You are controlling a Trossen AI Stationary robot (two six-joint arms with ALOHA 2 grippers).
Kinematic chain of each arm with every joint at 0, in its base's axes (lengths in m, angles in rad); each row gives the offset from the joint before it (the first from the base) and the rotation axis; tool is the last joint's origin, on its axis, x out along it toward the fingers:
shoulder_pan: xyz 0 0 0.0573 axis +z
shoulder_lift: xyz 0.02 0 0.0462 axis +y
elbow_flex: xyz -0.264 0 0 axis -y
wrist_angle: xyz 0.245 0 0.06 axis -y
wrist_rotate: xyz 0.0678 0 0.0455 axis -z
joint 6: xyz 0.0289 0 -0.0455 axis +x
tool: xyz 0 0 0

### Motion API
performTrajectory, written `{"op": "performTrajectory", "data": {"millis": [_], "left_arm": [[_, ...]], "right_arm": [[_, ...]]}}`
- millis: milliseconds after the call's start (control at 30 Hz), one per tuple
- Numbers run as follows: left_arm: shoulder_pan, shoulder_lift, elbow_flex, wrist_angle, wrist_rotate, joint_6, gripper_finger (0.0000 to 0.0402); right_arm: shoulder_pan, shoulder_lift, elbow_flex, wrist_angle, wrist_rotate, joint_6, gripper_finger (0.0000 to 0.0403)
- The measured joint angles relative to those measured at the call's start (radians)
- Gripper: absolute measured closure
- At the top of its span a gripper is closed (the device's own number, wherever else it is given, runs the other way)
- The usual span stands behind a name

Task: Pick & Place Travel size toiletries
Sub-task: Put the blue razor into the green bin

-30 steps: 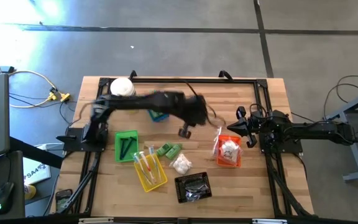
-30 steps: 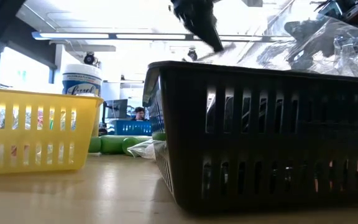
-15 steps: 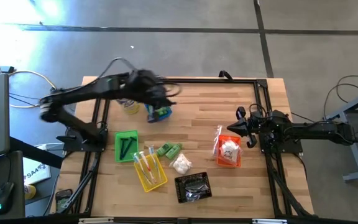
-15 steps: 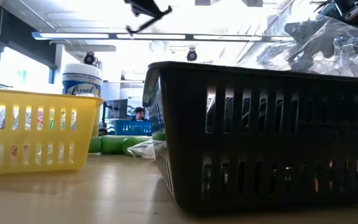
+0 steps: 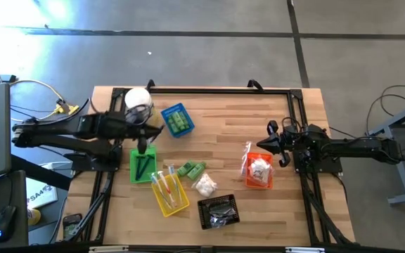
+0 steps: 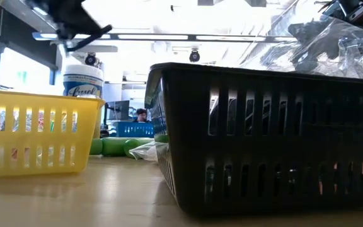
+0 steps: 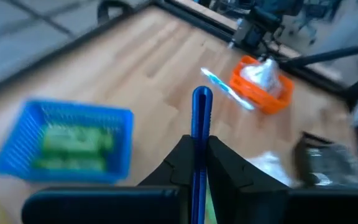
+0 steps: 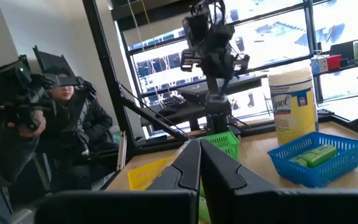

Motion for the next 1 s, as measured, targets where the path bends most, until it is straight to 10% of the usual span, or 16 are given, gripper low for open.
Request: {"op": "performTrajectory", "data": {"millis": [533,1000], "left_arm": [[-0.391,-0.011,-0.076,-0.307,-0.295,-0.6,0.0382],[-0.517,0.276,-0.076,-0.415,-0.271,-0.967,0.0382]], "right_arm": [[0.0,0.0,0.0,-0.002,0.002,0.0,0.04],[0.0,0.0,0.0,-0.014,0.004,0.003,0.04]]}}
